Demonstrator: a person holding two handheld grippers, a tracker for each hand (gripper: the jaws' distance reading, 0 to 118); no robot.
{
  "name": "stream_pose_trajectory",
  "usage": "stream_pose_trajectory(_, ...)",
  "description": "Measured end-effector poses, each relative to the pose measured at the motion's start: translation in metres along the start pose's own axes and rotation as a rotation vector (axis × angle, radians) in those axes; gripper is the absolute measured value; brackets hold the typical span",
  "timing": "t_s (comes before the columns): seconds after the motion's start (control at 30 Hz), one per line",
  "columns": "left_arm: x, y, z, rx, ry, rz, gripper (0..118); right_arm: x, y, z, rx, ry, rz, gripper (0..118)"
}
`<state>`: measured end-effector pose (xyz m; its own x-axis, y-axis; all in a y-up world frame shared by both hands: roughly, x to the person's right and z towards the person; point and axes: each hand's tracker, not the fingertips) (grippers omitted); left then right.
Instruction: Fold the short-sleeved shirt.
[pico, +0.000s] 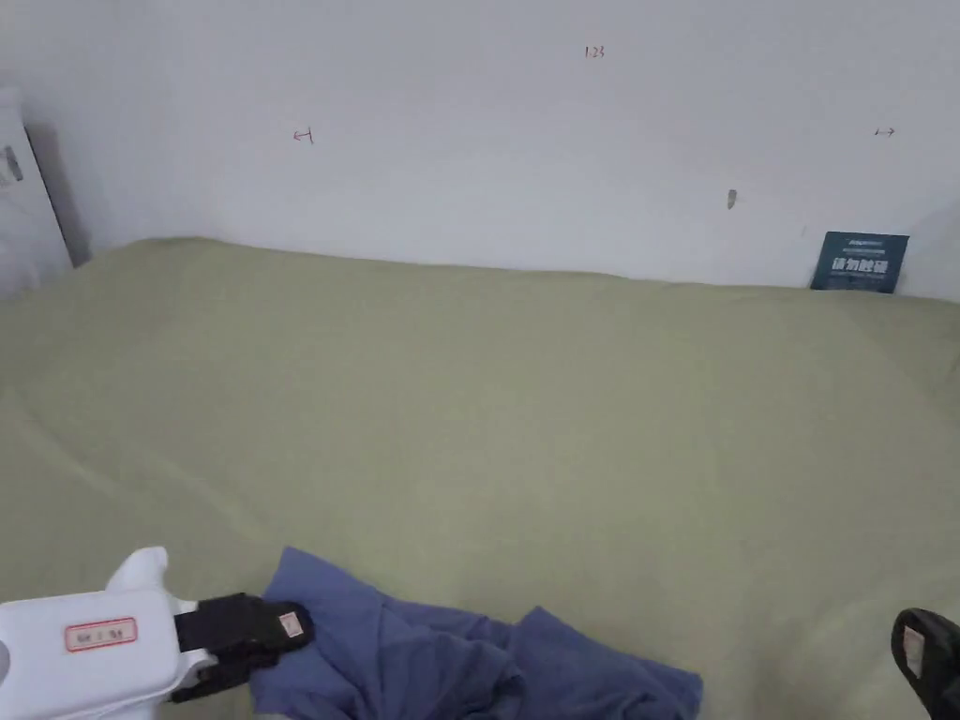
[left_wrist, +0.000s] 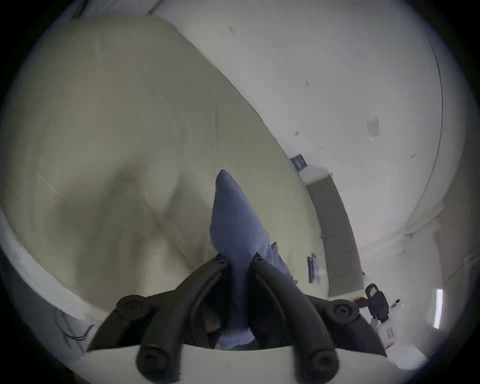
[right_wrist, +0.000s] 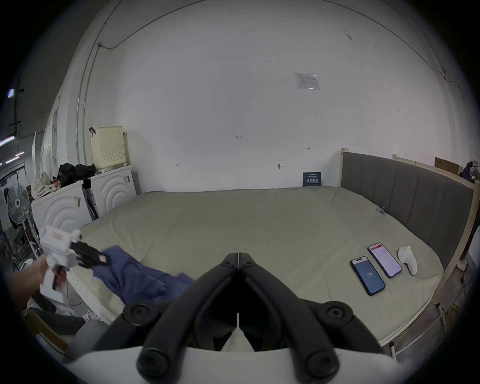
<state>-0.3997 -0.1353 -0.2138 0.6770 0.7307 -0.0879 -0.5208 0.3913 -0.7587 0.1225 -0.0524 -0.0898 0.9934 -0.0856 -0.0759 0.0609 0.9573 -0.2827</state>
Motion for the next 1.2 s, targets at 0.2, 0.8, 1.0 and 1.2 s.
stream_pose_trajectory(0.2, 0.041, -0.001, 0.022, 0.036, 0.214, -0.153, 11, -0.006, -0.005, -0.010, -0.038, 0.020, 0.017, 0)
stream_pose_trajectory(0.8, 0.057, -0.106, -0.183, -0.345, -0.282, -0.014, 63, 0.011, -0.010, 0.004, -0.073, -0.052, 0.011, 0)
stream_pose_trajectory(1.0, 0.064, -0.074, -0.130, -0.233, -0.390, -0.038, 58, 0.003, -0.006, 0.000, -0.067, -0.029, 0.024, 0)
stream_pose_trajectory(1.2, 0.044, -0.097, -0.153, -0.194, -0.430, 0.087, 9, -0.009, -0.012, -0.002, -0.084, 0.014, 0.029, 0)
